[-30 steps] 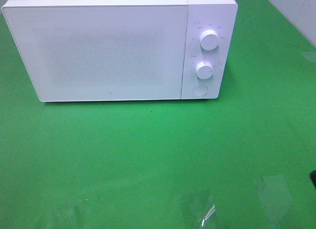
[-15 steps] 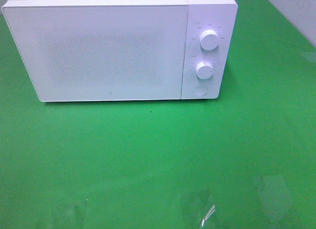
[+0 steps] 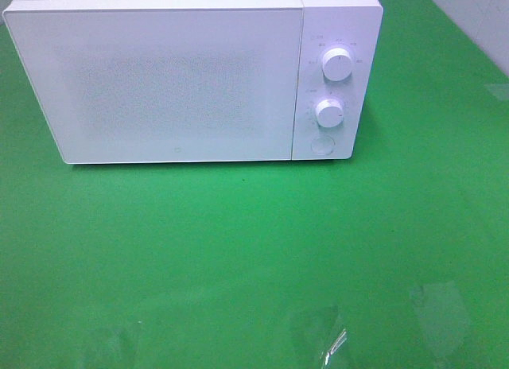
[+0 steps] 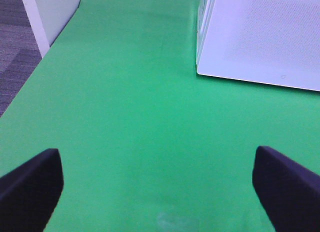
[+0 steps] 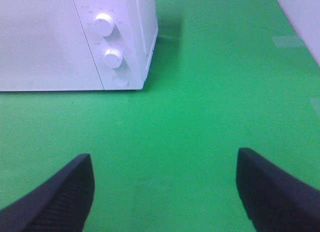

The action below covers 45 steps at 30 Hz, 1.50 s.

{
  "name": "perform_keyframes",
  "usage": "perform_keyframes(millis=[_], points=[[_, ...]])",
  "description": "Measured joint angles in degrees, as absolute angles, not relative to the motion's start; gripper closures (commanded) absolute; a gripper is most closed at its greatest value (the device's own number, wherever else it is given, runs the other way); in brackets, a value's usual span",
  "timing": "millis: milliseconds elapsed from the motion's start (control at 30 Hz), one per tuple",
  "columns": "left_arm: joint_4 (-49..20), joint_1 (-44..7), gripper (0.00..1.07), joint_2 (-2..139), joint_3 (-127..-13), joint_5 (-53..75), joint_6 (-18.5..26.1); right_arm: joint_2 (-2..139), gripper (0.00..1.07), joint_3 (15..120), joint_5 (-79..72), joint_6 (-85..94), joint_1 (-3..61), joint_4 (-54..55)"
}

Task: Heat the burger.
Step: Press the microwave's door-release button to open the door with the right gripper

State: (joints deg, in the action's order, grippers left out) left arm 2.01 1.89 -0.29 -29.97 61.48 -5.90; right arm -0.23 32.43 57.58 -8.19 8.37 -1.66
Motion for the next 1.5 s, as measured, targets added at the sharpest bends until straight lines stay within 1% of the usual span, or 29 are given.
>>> perform_keyframes(millis=[33,233,533,833,1033,1233,1500], points=[[2.01,1.89,0.12,-0.29,-29.97,61.48,-5.90,-0.23,0.31,30.54,57.24,-8.19,8.31,-1.72],[2.01,1.89,0.12,-0.29,-29.97,61.48,-5.90,-0.23,0.31,28.36,56.04,-8.19,8.25,-1.72],[2.01,1.89,0.12,-0.29,-29.97,61.48,-5.90,-0.23,0.31,28.36,55.52,-8.19,6.36,-1.72],[2.01,1.89,0.12,-0.29,-29.97,61.48,-5.90,-0.23,0.31,28.36,55.46,-8.19,6.30,-1.72],[2.01,1.89,0.12,-0.29,-29.97,61.48,-5.90,-0.17,0.31,30.25,54.66,-8.19,6.30,-1.72],[2.01,1.89,0.12,-0.29,-29.97,61.48,-5.90,2.64,0.31,30.88,49.90,-8.14,6.30,-1.78],[2.01,1.89,0.12,-0.29,-29.97,61.48,-5.90,13.12,0.31,30.88,37.13,-8.14,6.30,-3.27]])
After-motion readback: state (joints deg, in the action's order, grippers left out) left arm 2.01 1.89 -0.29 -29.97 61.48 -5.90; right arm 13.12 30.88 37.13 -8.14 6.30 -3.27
